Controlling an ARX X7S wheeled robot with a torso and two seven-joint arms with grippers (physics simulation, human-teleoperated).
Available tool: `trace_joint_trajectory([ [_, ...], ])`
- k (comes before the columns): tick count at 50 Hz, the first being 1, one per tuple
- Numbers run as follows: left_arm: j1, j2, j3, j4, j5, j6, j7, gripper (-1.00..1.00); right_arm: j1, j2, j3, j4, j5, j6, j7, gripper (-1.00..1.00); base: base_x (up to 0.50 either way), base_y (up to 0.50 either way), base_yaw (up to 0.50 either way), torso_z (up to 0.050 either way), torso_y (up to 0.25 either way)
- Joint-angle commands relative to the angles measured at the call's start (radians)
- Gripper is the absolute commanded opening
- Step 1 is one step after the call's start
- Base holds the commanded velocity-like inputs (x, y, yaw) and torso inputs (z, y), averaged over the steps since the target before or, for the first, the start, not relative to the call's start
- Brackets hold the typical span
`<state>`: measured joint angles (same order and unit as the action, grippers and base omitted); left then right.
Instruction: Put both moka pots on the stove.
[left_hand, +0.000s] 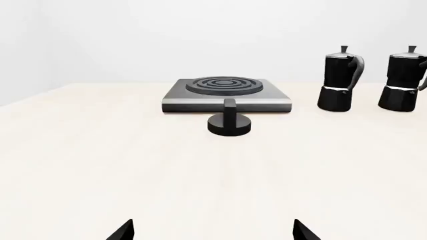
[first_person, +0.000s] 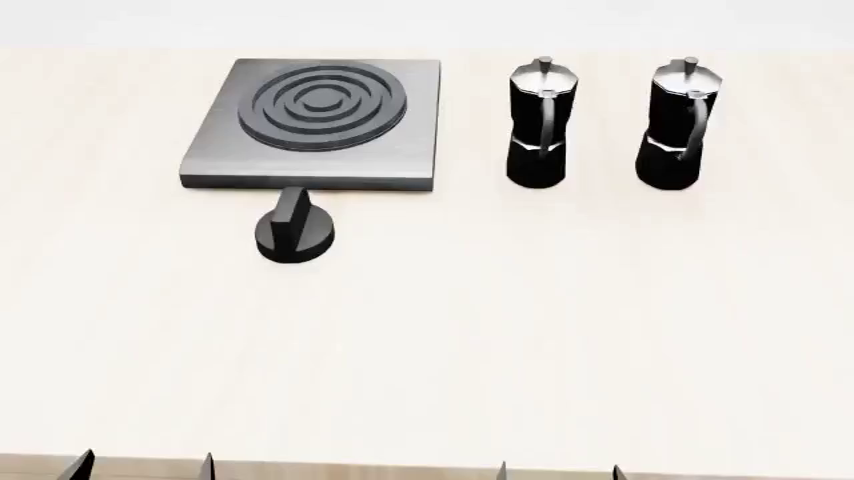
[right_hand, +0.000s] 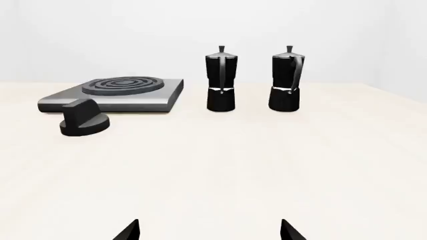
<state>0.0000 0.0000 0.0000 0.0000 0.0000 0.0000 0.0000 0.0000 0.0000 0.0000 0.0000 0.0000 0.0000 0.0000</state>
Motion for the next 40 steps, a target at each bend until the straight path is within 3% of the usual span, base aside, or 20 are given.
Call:
trace_joint_trajectory([
  [1, 0.0, -0.03, 0.035, -0.002, -0.03, 0.003, -0.035, 1.0, 0.0, 0.024, -0.03, -0.001, 0.024, 0.0, 0.03, 1.0, 0.0, 0.0, 0.0, 0.0, 0.0],
  [12, 0.017, -0.055, 0.077, 0.05, -0.022, -0.005, -0.078, 1.0, -0.002, 0.056, -0.066, -0.006, 0.025, -0.02, 0.068, 1.0, 0.0, 0.0, 0.0, 0.0, 0.0],
  [18, 0.078, -0.077, 0.104, 0.309, 0.052, -0.079, -0.126, 1.0, -0.059, 0.076, -0.083, -0.242, 0.014, 0.072, 0.087, 1.0, 0.0, 0.0, 0.0, 0.0, 0.0],
  [28, 0.146, -0.095, 0.107, 0.63, 0.029, -0.187, -0.133, 1.0, -0.134, 0.102, -0.079, -0.621, 0.047, 0.213, 0.103, 1.0, 0.0, 0.0, 0.0, 0.0, 0.0],
  [40, 0.163, -0.108, 0.114, 0.695, 0.007, -0.185, -0.15, 1.0, -0.166, 0.129, -0.112, -0.737, 0.005, 0.195, 0.133, 1.0, 0.0, 0.0, 0.0, 0.0, 0.0],
])
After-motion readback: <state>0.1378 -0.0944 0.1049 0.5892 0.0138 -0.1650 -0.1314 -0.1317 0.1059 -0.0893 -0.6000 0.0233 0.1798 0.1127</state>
